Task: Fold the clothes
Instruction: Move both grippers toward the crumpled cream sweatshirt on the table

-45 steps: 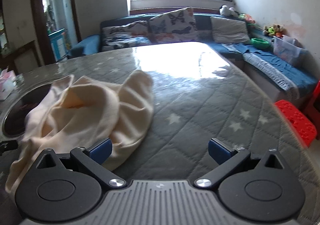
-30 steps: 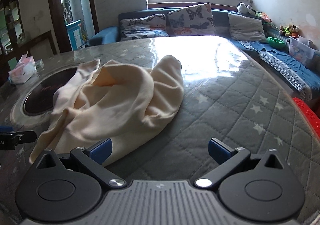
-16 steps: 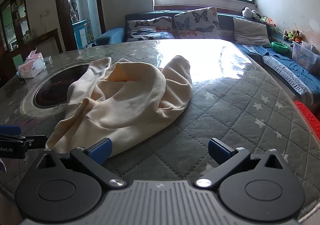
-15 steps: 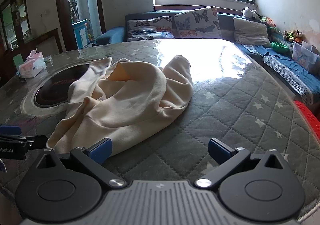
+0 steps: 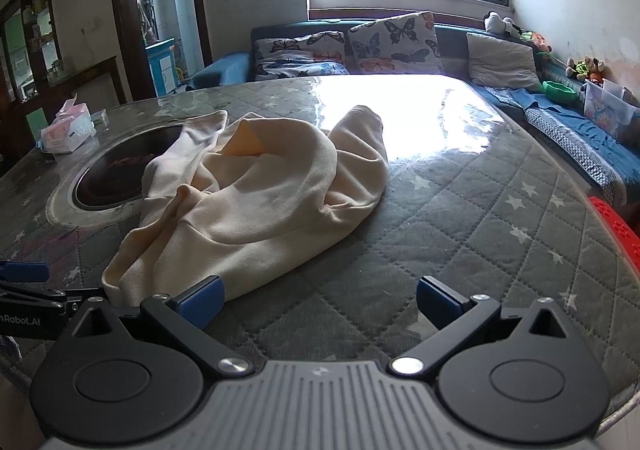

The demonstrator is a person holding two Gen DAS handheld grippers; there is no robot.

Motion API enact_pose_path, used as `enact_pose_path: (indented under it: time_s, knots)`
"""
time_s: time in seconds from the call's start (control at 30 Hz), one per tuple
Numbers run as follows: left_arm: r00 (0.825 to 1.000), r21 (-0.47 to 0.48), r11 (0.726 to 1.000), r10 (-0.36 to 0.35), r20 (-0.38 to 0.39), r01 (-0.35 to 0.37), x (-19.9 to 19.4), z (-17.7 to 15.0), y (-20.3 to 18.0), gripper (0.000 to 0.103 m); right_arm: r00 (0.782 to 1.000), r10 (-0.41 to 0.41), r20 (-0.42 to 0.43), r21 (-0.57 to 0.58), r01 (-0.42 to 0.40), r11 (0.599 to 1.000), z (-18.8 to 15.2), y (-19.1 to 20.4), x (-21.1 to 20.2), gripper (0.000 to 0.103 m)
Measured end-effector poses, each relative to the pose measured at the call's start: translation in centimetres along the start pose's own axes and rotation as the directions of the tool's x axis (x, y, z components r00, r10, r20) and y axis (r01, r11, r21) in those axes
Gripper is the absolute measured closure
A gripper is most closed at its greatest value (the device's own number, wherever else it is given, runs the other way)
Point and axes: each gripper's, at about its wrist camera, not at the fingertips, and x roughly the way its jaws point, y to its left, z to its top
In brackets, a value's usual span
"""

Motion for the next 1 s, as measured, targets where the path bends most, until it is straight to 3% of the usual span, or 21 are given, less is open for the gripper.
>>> enact_pose_path:
  time_s: [1.0]
  knots:
    - [1.0, 0.002, 1.0, -0.017, -0.02, 0.018, 0.8, 1.0, -0.7, 0.0, 0.999, 0.027, -0.026, -0.016, -0.028, 0.999, 0.5, 0.7, 1.4, 0.0]
